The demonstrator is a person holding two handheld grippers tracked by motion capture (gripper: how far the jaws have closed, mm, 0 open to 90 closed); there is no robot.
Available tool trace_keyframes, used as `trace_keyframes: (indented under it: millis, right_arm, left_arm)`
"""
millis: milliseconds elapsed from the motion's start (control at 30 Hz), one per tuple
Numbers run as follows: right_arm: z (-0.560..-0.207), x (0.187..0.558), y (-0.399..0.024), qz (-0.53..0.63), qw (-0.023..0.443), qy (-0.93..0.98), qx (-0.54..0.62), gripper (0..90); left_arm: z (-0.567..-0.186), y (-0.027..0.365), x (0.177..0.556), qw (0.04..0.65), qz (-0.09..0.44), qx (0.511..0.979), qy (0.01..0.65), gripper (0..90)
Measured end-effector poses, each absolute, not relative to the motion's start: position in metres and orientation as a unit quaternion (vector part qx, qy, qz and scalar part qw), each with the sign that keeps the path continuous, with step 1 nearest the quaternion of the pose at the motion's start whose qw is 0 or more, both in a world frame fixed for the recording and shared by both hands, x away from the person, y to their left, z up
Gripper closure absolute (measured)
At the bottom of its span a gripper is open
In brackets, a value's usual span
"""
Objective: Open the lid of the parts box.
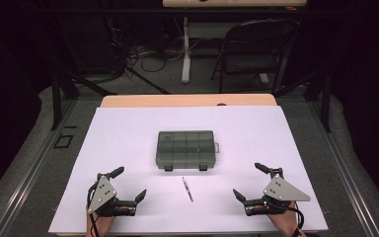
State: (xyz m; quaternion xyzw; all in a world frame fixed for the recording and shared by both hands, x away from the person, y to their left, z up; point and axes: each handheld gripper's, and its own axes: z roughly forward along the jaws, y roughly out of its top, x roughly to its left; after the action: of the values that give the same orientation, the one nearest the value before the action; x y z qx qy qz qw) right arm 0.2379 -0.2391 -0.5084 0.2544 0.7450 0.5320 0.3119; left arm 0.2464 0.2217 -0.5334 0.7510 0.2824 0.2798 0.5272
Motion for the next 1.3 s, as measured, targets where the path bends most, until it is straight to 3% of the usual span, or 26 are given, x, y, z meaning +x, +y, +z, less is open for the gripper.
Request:
trace_keyframes:
  millis: [1300]
  right_arm:
    - [-0.511,0.296,-0.197,0.490,0.269,0.795,0.237,0.0]
  left_arm:
    - [-0.529,0.195,0.290,0.518,0.249,0.775,0.262,0.0]
